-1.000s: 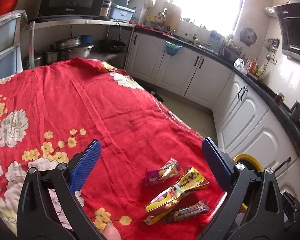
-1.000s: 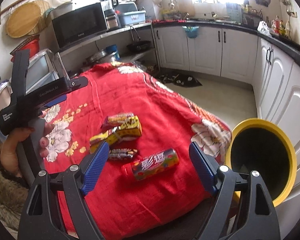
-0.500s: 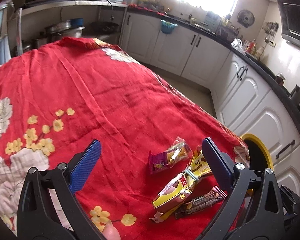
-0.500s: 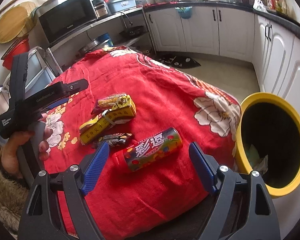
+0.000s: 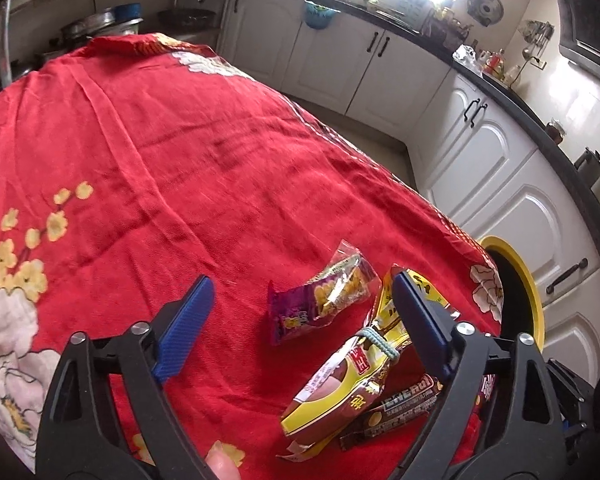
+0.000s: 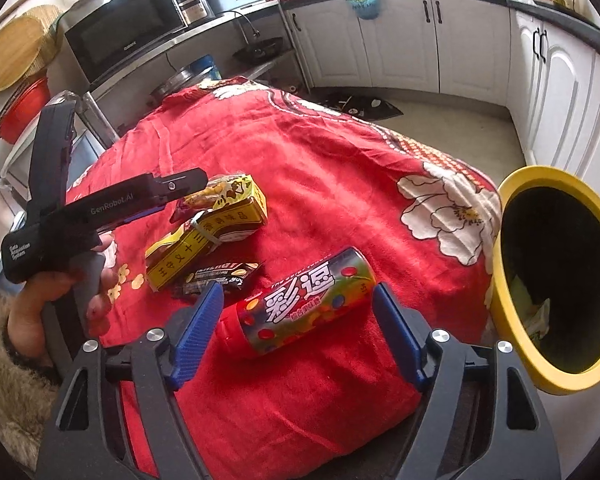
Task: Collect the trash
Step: 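Move both tools back toward the remaining trash on the bed, then grasp the rainbow candy tube with the right tool while the left tool grasps the purple wrapper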
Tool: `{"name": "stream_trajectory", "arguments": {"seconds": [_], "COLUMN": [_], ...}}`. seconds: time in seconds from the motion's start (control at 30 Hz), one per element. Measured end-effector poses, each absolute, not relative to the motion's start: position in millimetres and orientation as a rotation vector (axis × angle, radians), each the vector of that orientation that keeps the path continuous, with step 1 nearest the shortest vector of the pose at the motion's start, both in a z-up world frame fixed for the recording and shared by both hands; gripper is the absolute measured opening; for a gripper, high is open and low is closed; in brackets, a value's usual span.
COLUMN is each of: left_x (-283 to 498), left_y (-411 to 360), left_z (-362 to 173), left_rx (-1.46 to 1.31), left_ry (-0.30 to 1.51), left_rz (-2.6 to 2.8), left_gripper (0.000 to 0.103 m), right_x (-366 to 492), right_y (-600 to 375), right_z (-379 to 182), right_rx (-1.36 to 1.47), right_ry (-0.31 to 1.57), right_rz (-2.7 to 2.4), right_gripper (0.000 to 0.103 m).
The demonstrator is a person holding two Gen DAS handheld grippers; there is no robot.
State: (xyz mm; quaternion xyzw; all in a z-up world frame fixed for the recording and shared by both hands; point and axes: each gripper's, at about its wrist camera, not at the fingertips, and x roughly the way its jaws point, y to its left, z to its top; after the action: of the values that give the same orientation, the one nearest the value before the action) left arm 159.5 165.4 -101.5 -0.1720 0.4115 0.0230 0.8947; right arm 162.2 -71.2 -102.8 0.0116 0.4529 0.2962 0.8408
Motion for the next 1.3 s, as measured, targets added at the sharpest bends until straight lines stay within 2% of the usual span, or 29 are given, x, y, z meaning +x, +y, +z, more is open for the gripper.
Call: {"name": "stream_trajectory", "arguments": {"seconds": [0.27,0.4,0.53,0.8,0.87,0.93,1.13,1.3], "left_x": [166.7,166.9,167.4,165.7,165.9,165.5,160.5,155.6], "left_y": [156.6,156.1,155.5,153.7,153.4,153.5,156.7,159.8], "left_z": [-109.9,-112.9,-113.4,-113.0,-113.0,-113.1,-111.3,-105.5], "left_rx": [-0.338,-0.333,-0.318,-0.296,-0.297,-0.301,-0.329,-0.340], "left_ry": [0.891,0.894,0.896,0.903,0.906,0.906,0.889,0.870], "left_rz": [0.032,0.035,0.035,0.037,0.033,0.033,0.032,0.044], "left_gripper": [0.046,0.045,0.043,0.036,0.030,0.028,0.020,0.018], "right_x": [179.3,185.6,190.3,194.8,195.2,195.8,196.5,197.1], "right_y": [-71.3,-69.8,-67.4,-72.6,-75.9,-79.2,-83.9,-88.9], "right_z": [-117.9,-120.5,-122.2,-123.7,-123.4,-122.9,-121.6,-119.8], "right_rx": [0.138,0.171,0.187,0.228,0.243,0.257,0.280,0.307], "right_ry": [1.039,1.052,1.059,1.048,1.048,1.044,1.041,1.051], "right_rz": [0.647,0.648,0.656,0.663,0.663,0.662,0.668,0.678], "right_gripper": [0.060,0.058,0.051,0.044,0.039,0.038,0.035,0.035]}}
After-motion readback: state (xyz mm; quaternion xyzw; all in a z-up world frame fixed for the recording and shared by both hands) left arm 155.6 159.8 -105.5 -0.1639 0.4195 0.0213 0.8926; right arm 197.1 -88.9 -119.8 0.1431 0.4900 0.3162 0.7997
